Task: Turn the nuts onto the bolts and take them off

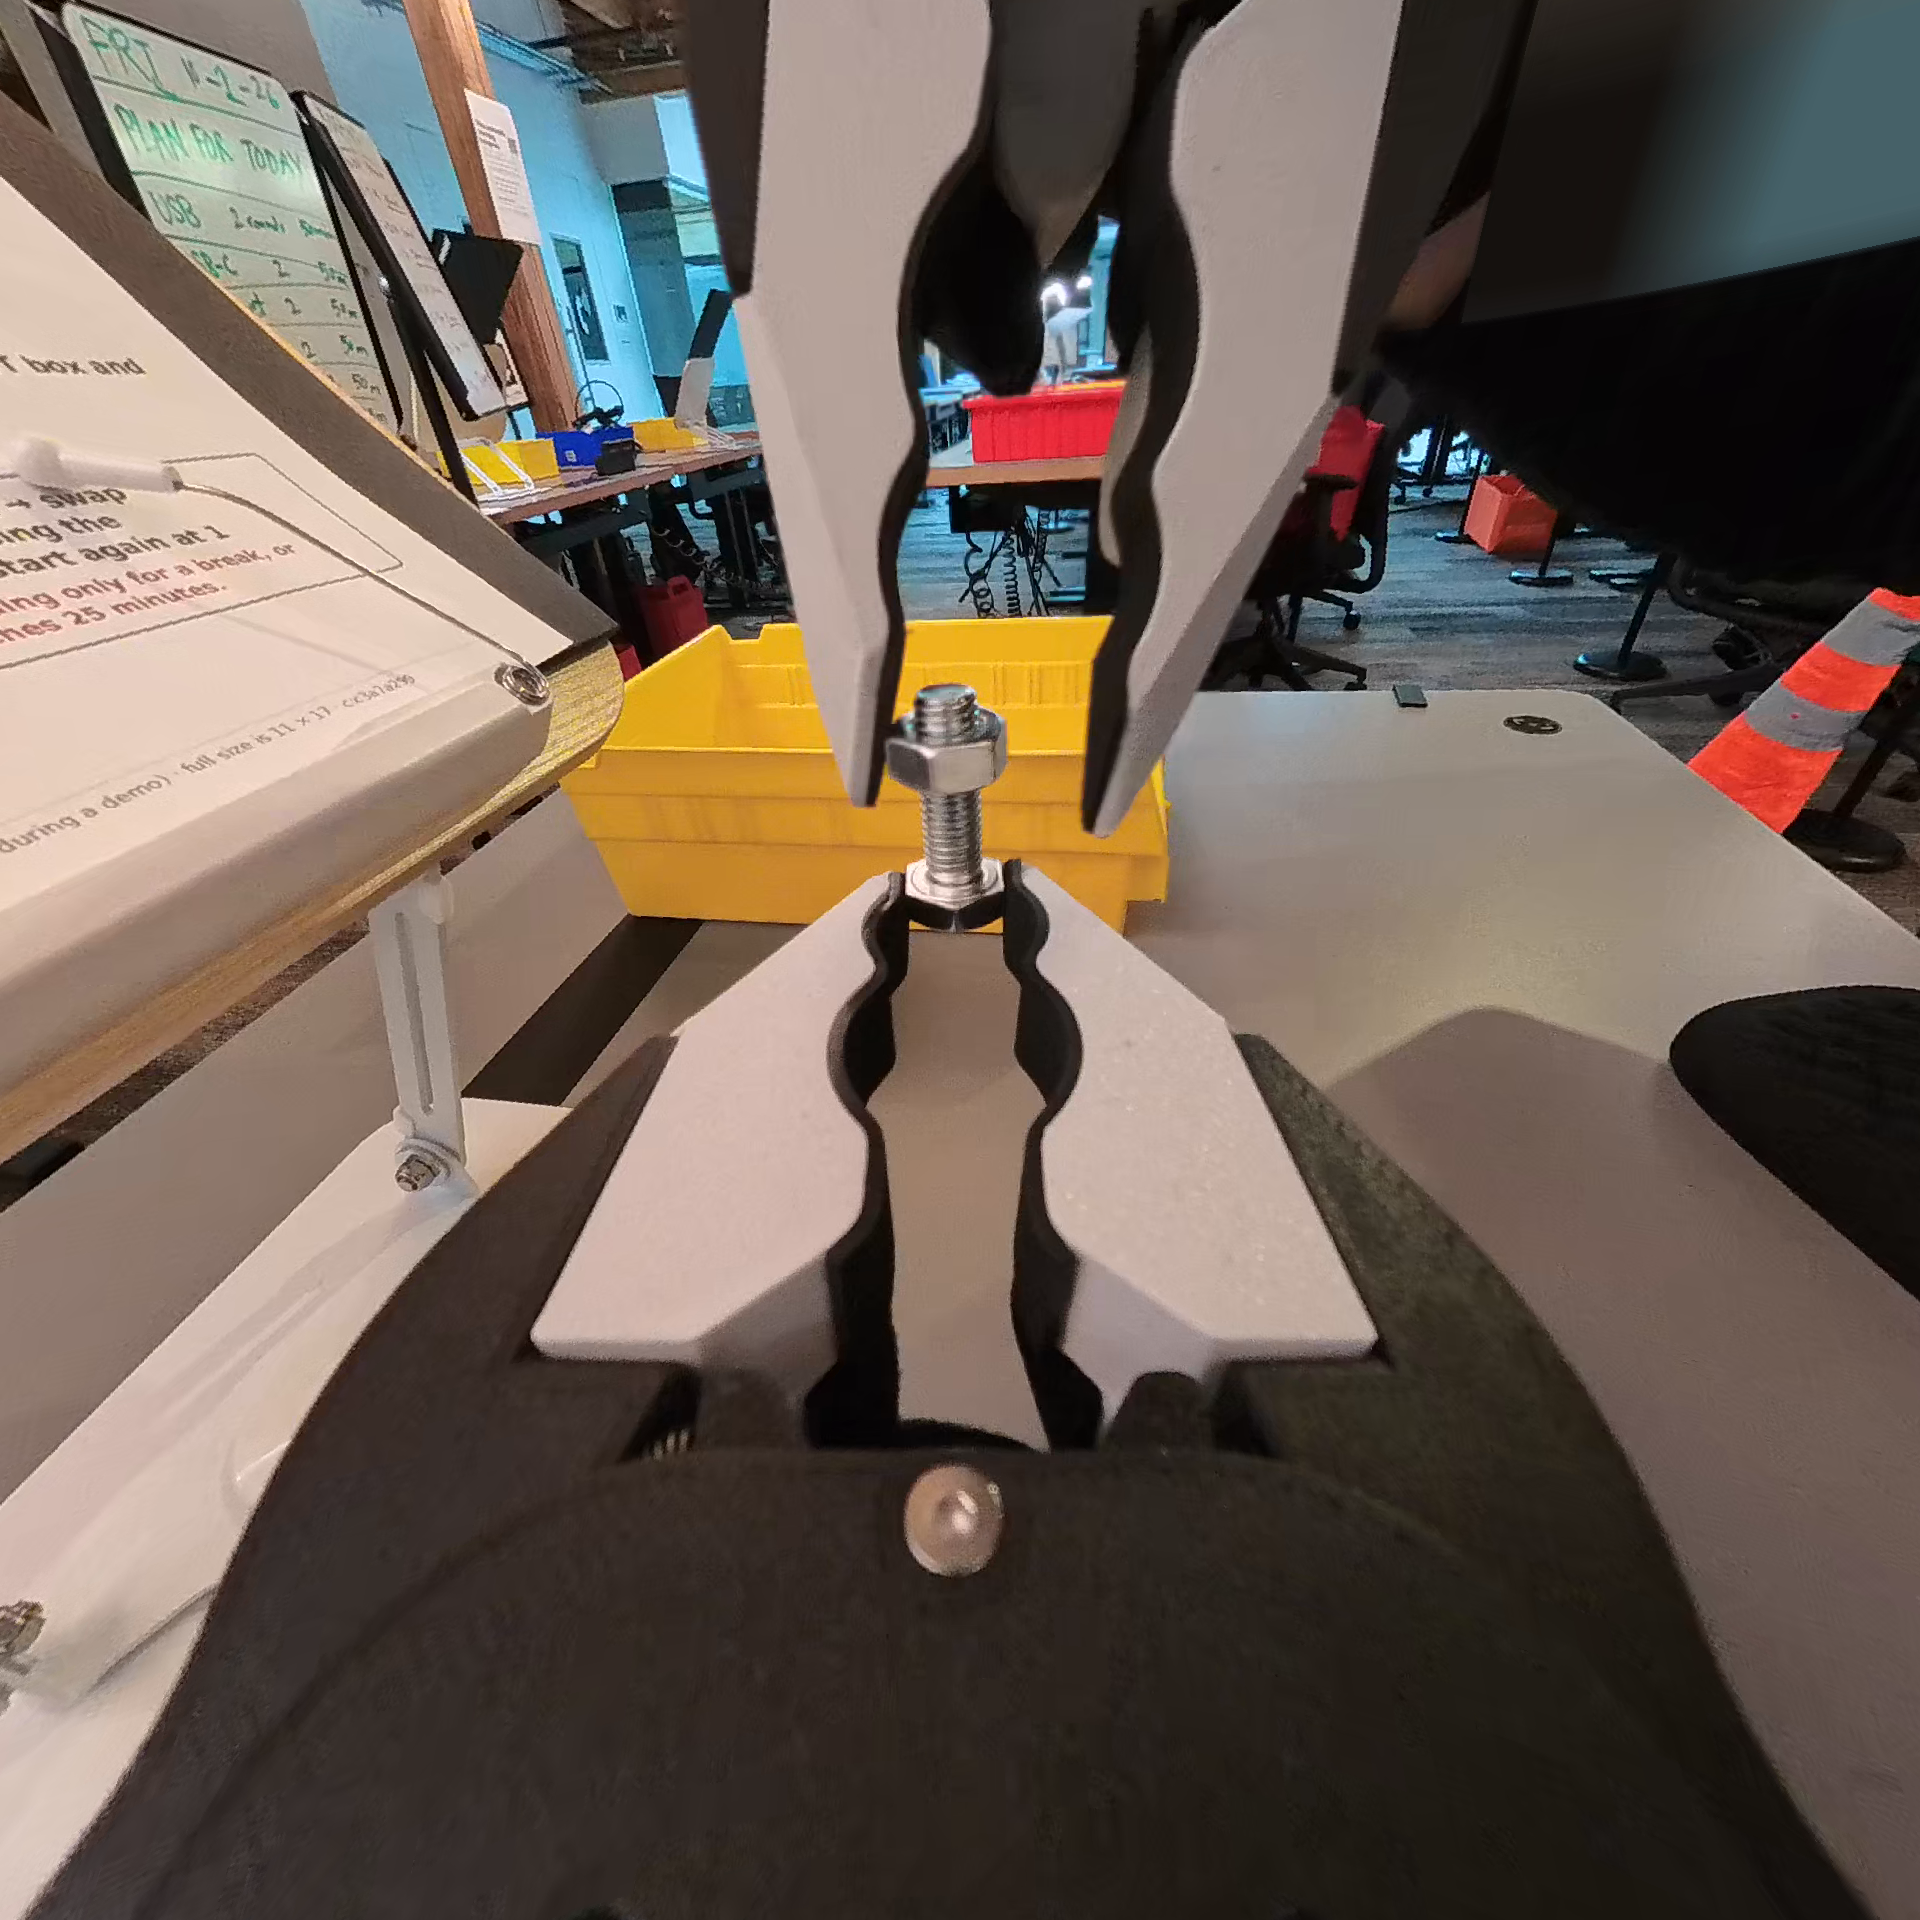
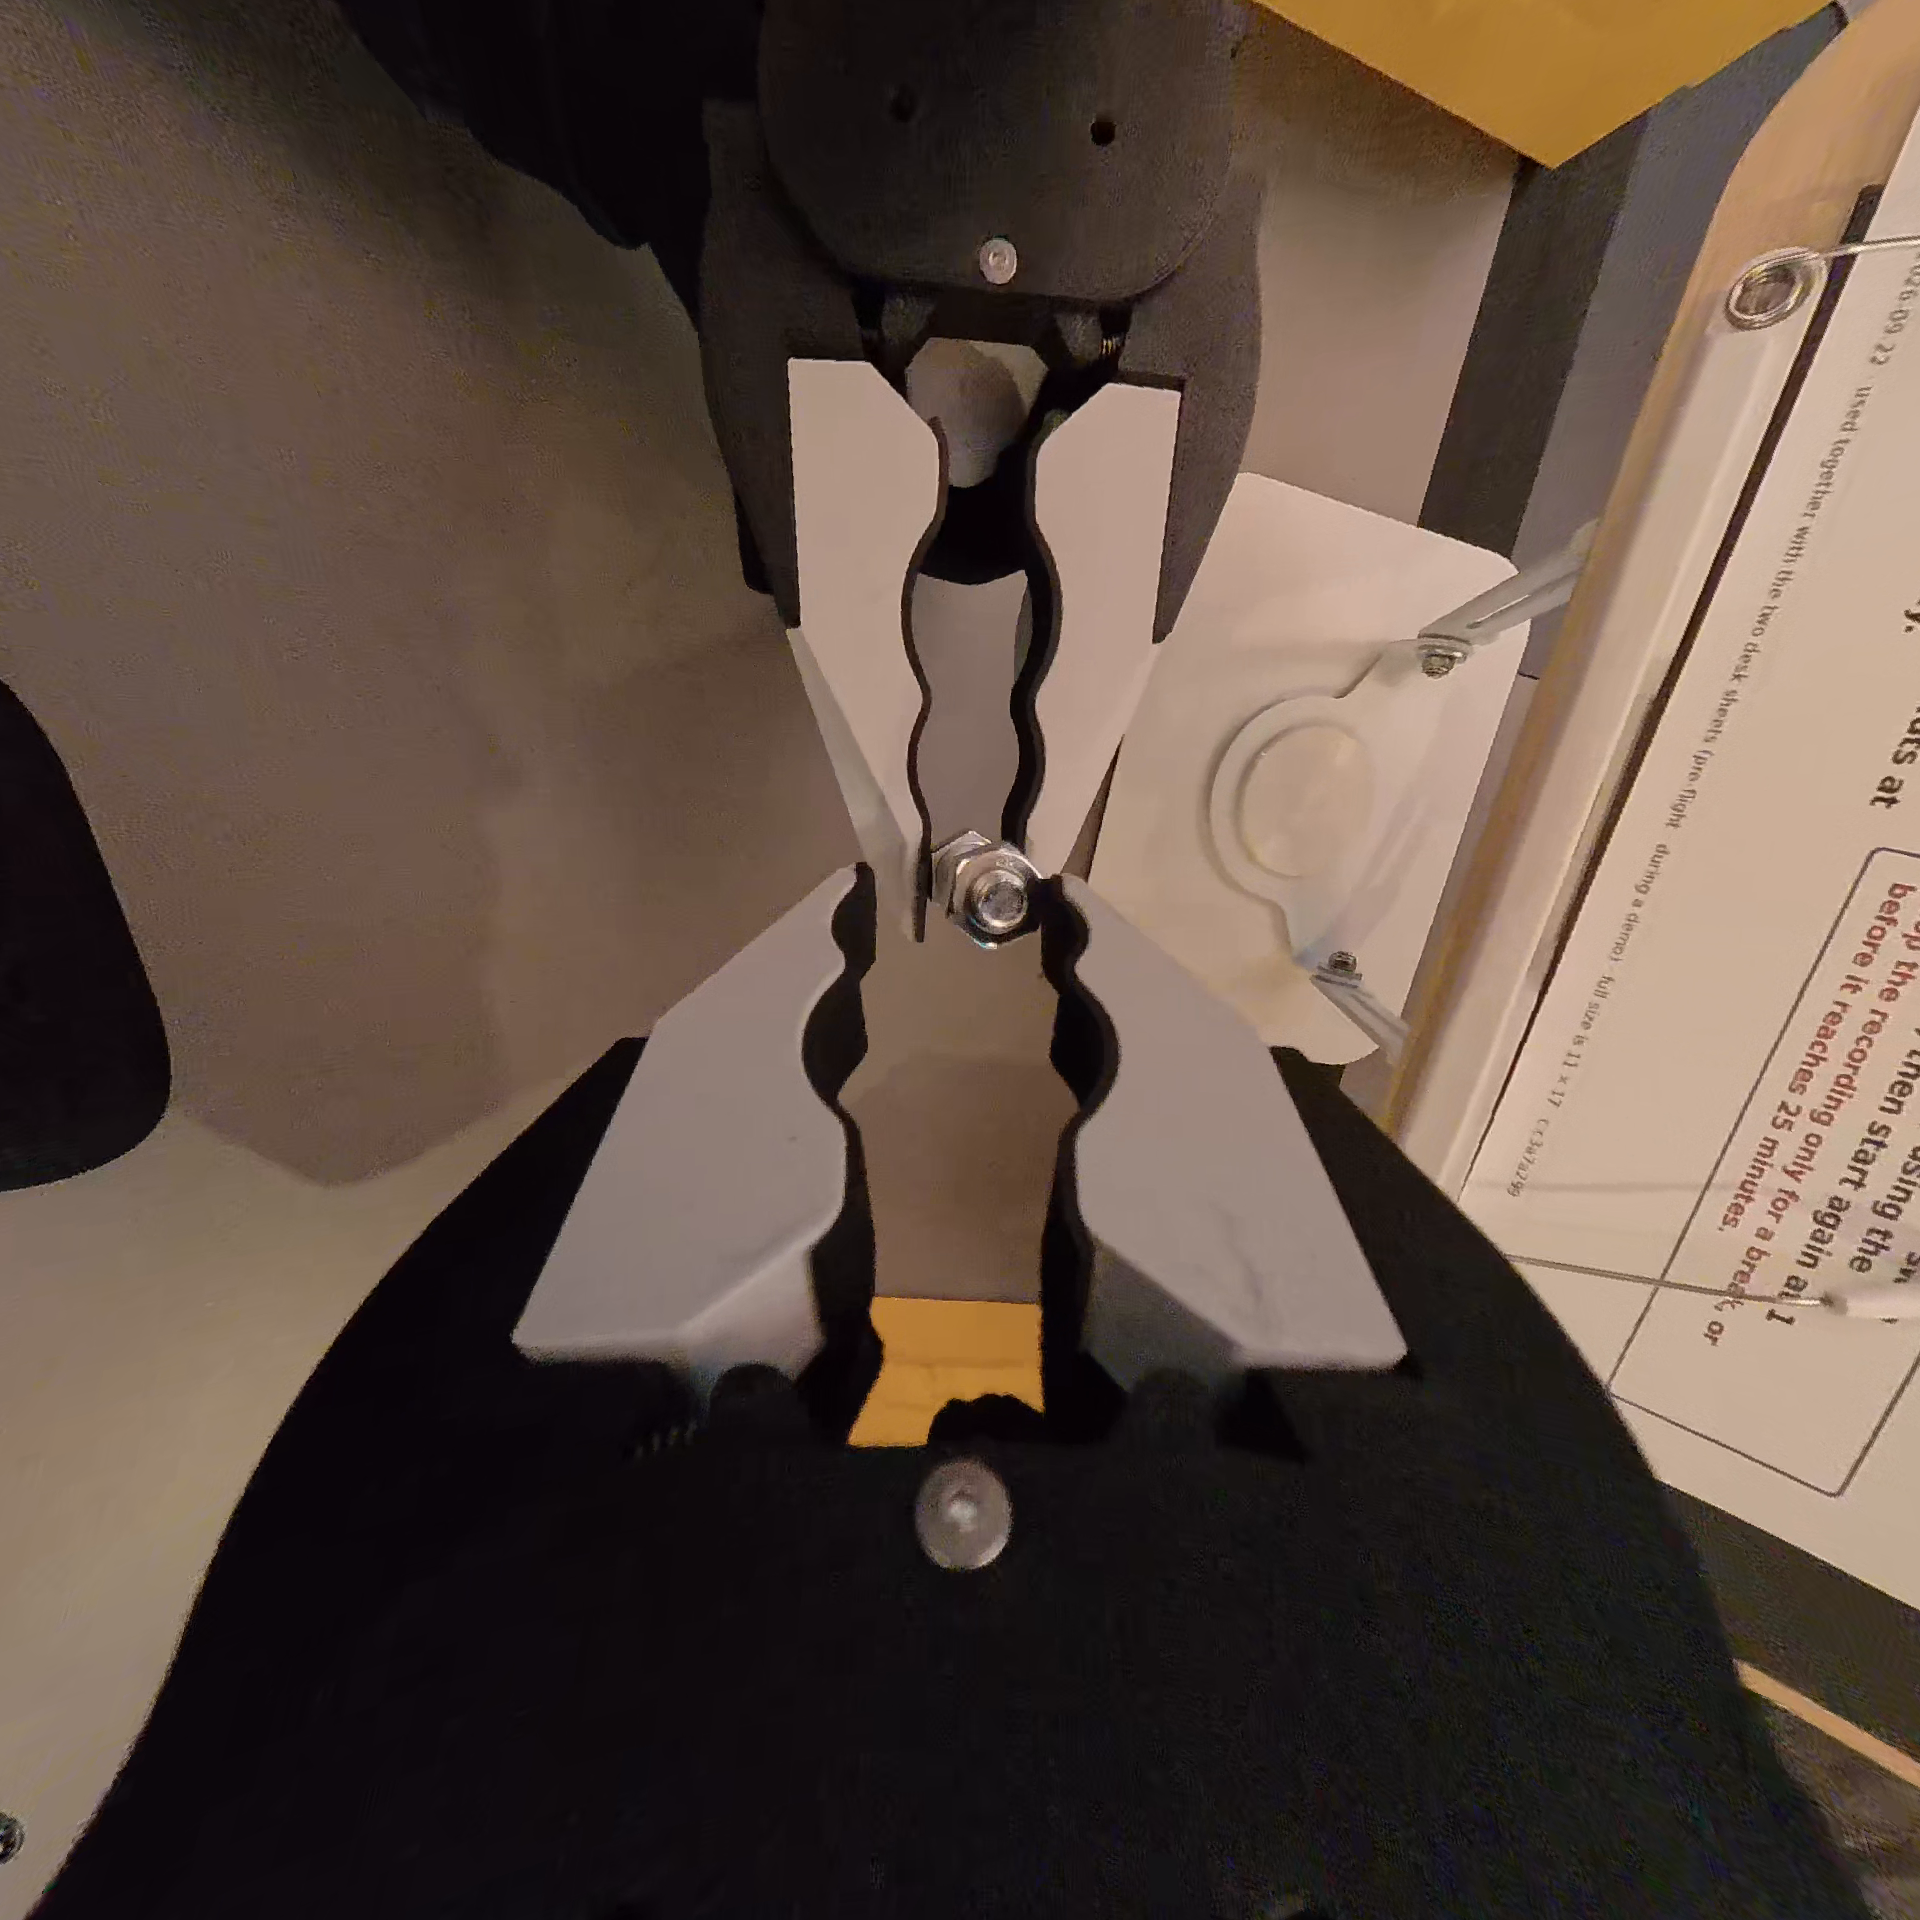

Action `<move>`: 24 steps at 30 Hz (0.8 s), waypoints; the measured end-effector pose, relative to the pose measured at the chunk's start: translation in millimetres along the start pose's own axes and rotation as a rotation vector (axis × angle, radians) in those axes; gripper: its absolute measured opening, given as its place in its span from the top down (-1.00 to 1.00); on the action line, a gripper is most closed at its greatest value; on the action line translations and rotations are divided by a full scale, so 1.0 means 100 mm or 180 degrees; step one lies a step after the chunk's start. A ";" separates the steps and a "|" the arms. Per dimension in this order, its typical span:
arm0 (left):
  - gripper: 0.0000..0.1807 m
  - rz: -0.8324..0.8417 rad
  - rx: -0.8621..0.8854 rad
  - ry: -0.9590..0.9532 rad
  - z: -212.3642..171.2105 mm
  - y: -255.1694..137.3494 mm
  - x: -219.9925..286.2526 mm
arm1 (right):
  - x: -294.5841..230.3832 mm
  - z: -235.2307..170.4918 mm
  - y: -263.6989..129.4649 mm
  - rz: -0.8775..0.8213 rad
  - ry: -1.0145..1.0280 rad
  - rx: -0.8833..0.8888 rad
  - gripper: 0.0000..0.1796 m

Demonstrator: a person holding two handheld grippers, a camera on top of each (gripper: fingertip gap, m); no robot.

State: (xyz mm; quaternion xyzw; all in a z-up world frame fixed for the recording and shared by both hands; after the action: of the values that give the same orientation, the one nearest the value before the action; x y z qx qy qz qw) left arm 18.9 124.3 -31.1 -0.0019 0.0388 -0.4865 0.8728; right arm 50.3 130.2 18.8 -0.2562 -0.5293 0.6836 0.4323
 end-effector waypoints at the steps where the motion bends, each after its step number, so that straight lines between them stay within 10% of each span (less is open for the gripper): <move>1: 0.82 -0.0002 -0.0010 0.0010 0.00 0.00 0.00 | 0.00 0.00 0.01 0.0018 0.0018 0.0013 0.68; 16: 0.65 0.0084 0.0114 -0.0060 0.06 0.01 -0.02 | 0.17 -0.22 -0.38 -0.0342 0.0461 0.0157 0.82; 24: 0.73 0.0090 0.0063 -0.0100 0.01 0.01 -0.05 | 0.26 -1.51 -0.84 -0.0690 0.1543 -0.0391 0.83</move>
State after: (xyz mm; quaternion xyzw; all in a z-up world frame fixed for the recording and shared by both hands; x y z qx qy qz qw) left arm 17.6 128.9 -30.0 -0.0004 0.0203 -0.4744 0.8801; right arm 186.2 233.5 54.3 -0.3800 -0.4752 0.5187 0.6007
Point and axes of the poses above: each gripper's, where its closed fingertips meet, y out along the fingers, z out of its top, x = y × z across the jaws, the point moved 4 cm from there along -y, back along the fingers, and after that the axes turned 5 degrees about z, right-handed, at the moved point
